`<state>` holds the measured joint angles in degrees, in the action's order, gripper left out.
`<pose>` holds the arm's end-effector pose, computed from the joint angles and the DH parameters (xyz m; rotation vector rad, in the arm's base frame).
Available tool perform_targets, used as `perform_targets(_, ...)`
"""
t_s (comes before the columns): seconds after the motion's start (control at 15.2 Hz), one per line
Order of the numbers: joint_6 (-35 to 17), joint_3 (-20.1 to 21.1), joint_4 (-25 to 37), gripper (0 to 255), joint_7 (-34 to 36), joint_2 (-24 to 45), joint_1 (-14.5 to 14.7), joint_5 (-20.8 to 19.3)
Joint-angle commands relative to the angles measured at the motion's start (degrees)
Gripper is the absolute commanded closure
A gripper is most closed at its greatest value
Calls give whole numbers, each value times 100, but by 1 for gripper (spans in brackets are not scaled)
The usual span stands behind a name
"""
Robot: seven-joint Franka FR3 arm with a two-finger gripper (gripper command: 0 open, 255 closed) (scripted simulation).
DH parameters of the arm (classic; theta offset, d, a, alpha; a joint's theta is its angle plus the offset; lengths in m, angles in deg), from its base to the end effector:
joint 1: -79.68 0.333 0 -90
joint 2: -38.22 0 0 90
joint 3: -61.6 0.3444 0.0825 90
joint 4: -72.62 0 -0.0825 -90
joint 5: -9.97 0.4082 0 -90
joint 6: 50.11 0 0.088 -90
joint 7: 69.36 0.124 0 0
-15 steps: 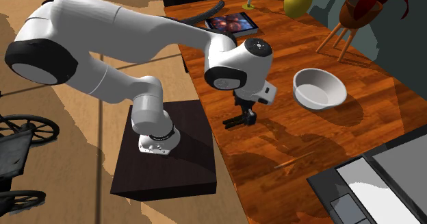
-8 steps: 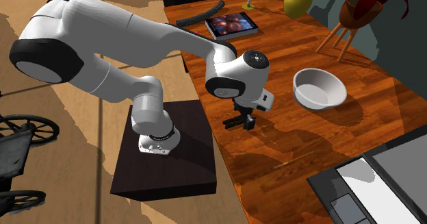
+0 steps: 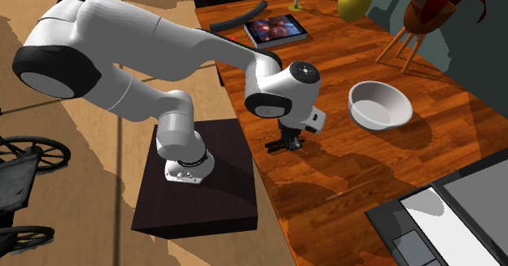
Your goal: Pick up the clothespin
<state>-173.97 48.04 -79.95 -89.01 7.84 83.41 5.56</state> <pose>0.3735 -0.0646 0.3974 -3.0698 -0.3767 -0.0493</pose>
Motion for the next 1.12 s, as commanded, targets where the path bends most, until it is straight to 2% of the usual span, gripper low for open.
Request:
perform_targets(0.0,0,0,0,255,0,0,0,0)
perform_targets(0.13,0,9,-20,255,12,-20,1,0)
perform_targets(1.06,1215,140,804,255,78,-413,7,38)
